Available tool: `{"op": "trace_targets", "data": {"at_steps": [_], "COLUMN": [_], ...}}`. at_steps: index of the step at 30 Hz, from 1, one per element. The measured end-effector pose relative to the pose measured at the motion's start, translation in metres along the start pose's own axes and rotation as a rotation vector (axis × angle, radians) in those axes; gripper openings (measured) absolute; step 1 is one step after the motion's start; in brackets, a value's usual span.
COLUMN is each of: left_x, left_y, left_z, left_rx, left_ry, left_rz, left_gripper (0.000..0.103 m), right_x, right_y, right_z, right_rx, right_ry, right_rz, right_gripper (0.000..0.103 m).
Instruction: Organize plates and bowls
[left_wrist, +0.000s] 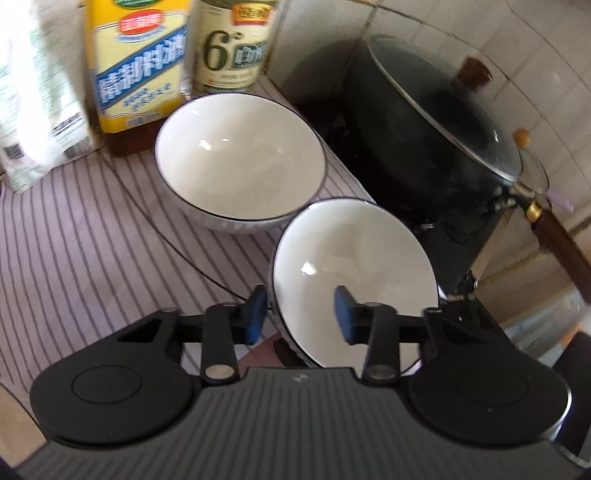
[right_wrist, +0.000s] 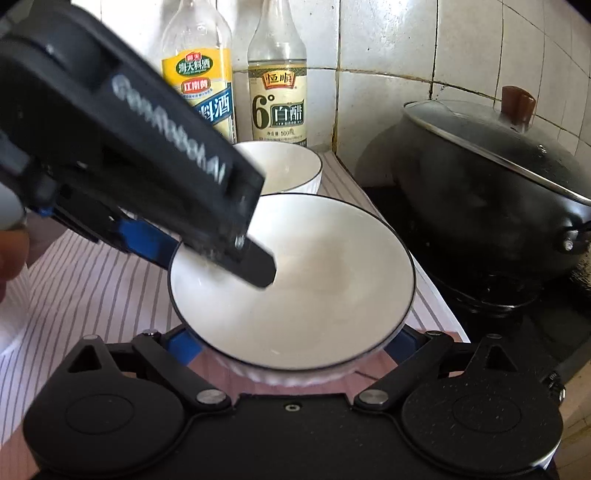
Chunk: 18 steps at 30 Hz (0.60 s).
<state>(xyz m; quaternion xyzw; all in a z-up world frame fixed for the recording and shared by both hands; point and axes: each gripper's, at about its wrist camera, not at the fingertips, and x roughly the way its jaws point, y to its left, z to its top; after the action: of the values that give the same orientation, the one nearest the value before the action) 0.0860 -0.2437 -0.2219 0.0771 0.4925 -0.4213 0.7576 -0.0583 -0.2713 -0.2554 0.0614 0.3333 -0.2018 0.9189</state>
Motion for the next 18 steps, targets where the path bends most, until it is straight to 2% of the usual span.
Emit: {"op": "trace_targets", "data": {"at_steps": [7, 18], "left_x": [0.005, -0.002], "left_y": [-0.001, 0.003], "left_z": [0.0, -0.004], "left_rx": [0.038, 0.034], "left_ry": [0.005, 0.021], "left_rz": [0.046, 0.043], "left_gripper": [0.017, 0.014], "right_x": [0.003, -0.007], "right_y": [-0.007, -0.001], "right_z": [-0.002, -0.01], "right_rx": [0.0, 0.018], "right_ry": [-0.013, -0.035], "right_rz": [0.022, 0.006], "right_gripper": [0.101, 0.1]}}
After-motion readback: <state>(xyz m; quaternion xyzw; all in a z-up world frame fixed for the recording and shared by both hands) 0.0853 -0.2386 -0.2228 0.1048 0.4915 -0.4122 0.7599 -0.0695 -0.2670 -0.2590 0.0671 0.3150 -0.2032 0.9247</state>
